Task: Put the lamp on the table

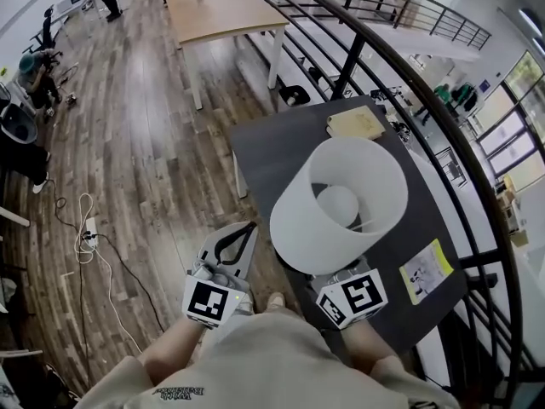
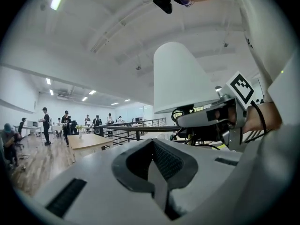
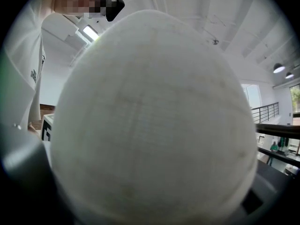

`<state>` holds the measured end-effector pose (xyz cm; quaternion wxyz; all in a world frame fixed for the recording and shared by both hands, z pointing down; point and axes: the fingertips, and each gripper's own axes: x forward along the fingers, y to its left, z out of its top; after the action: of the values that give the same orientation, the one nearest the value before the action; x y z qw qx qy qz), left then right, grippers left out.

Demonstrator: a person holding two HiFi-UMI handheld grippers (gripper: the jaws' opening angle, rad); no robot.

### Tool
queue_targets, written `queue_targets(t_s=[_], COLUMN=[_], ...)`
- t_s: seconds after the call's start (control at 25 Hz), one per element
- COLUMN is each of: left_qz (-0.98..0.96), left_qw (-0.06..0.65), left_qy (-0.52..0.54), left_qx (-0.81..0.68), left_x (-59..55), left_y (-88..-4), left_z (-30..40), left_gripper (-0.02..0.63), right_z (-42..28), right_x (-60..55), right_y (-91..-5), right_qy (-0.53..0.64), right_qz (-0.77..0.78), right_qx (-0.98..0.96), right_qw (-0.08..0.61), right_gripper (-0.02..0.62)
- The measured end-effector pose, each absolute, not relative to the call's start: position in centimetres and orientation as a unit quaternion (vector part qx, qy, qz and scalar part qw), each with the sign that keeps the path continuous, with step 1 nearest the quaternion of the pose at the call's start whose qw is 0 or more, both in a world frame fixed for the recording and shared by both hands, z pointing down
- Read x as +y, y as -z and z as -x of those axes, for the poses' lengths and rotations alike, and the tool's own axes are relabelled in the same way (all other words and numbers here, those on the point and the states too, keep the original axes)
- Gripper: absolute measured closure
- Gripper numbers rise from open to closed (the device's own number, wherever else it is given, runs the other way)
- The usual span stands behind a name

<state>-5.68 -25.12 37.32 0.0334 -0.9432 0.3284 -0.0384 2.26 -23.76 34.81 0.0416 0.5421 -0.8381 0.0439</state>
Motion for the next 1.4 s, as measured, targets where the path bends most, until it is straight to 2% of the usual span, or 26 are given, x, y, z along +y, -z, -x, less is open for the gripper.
queue_targets(t_s=[0.52, 0.76, 1.16, 1.4], left_qz=[0.933, 0.948, 0.935, 0.931], left_qw=[0.074, 0.068, -0.030, -0.018], left_qy=[-0.016, 0.009, 0.019, 0.054], left_qx=[0.351, 0.310, 0.354, 0.361], left_x=[-36.7, -41.3, -49.7, -50.5], left_y=[-38.0, -42.7, -53.9, -59.5], left_z=[1.3, -2.7, -4.6, -5.0], left_gripper=[0.601, 0.601, 0.601, 0.601], right_z=[-7.9, -10.2, -12.6, -13.0], right_x=[-37.6, -44.2, -51.3, -52.0], right_y=[-36.3, -40.2, -50.8, -55.5], right_qy=[-0.021, -0.027, -0.068, -0.071], right_qz=[-0.587, -0.611, -0.623, -0.625], right_qx=[-0.809, -0.791, -0.779, -0.777], right_qw=[0.019, 0.026, 0.027, 0.033], right_gripper=[0.462, 0.462, 0.462, 0.462])
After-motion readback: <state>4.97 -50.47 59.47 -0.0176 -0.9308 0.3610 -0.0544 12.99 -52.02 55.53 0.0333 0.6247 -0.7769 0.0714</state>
